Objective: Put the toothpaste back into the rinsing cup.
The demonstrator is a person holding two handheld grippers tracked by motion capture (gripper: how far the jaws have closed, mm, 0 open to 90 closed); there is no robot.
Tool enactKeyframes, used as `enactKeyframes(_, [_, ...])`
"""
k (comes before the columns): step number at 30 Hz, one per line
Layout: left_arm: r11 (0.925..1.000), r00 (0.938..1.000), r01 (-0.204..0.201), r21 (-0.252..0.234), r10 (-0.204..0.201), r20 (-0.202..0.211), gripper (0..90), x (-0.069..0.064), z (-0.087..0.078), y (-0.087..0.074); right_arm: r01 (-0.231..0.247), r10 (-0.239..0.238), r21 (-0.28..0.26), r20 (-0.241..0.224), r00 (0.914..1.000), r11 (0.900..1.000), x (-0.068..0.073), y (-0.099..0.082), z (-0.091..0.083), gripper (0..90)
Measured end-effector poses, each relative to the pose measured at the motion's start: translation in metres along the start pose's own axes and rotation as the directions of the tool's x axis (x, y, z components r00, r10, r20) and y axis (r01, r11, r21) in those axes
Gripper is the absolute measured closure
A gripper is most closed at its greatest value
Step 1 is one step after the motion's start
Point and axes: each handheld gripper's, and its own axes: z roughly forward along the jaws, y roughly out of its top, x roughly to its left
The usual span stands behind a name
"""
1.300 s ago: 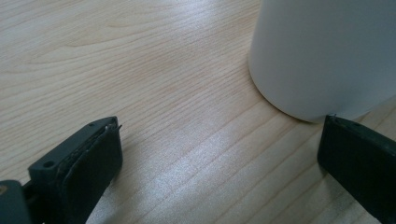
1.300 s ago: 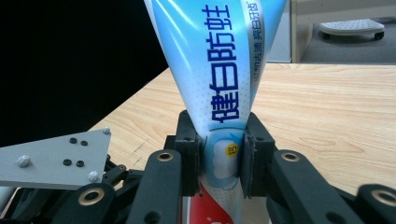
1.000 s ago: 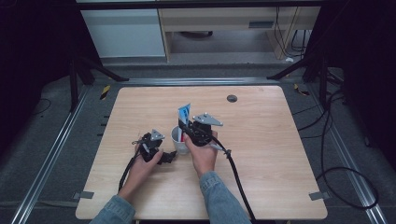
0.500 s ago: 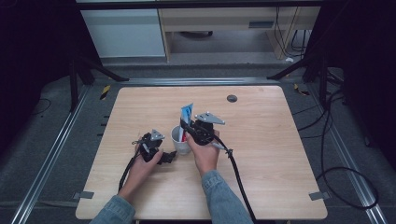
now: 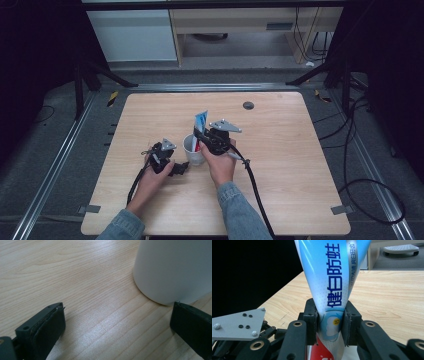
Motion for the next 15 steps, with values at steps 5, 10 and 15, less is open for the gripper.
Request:
enactKeyframes(5, [1.0, 1.0, 0.0, 0.0, 0.0, 0.0, 0.0, 0.0, 0.0, 0.0, 0.008, -0.008, 0.004, 0.001, 1.0, 1.0, -0.0013, 0.0004, -0.0007, 69.0])
enactKeyframes(10, [1.0, 1.0, 0.0, 0.0, 0.0, 0.0, 0.0, 0.0, 0.0, 0.0, 0.01, -0.01, 0.007, -0.003, 1.0, 0.9999, -0.0025, 0.001, -0.0014, 68.1])
enactKeyframes(15, [1.0, 1.0, 0.0, 0.0, 0.0, 0.0, 0.0, 0.0, 0.0, 0.0, 0.012, -0.012, 0.012, -0.001, 0.9999, 0.9998, -0.0035, 0.0019, -0.0023, 66.6])
